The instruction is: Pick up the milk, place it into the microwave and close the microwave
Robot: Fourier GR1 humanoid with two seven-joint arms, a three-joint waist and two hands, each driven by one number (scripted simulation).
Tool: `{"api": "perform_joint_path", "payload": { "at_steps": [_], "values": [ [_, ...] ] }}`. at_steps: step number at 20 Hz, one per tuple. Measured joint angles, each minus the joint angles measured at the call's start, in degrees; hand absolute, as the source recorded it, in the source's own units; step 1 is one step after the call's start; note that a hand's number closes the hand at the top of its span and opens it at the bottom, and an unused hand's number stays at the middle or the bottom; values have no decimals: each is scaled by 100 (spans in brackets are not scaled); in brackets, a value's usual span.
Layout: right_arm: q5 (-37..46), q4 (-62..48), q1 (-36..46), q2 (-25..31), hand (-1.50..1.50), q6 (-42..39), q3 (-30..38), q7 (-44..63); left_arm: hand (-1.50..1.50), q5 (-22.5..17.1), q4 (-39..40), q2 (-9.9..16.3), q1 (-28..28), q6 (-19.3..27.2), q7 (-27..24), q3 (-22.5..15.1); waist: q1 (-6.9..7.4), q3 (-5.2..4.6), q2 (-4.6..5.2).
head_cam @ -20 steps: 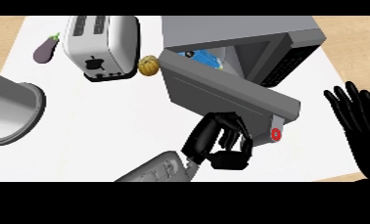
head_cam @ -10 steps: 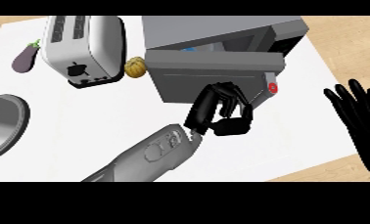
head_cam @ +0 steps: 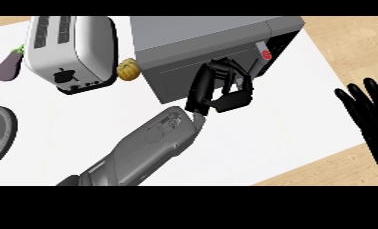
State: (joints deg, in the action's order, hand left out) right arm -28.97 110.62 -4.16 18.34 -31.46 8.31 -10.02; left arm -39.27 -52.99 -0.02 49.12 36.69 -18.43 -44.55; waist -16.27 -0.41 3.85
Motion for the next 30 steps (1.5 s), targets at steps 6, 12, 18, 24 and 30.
{"api": "perform_joint_path", "payload": {
  "at_steps": [6, 12, 18, 24, 30],
  "values": [
    [-245, 110, 138, 153, -150, 0, 68, 174, 150, -355, 25, -1, -38, 3, -415, 32, -78, 6, 11],
    [-474, 193, 310, 290, -150, 43, 156, 322, 150, -602, 80, 0, -29, -11, -754, 9, -117, 12, 26],
    [-711, 250, 389, 416, -150, 49, 211, 466, 150, -793, 140, 0, -36, -7, -1086, -1, -169, 19, 33],
    [-911, 266, 487, 507, -150, 101, 256, 599, 150, -961, 199, -1, -1, -33, -1308, -62, -166, 26, 44],
    [-1101, 311, 530, 605, -150, 154, 330, 721, 150, -1104, 252, 0, -10, -22, -1554, -74, -210, 30, 39]
  ]
}}
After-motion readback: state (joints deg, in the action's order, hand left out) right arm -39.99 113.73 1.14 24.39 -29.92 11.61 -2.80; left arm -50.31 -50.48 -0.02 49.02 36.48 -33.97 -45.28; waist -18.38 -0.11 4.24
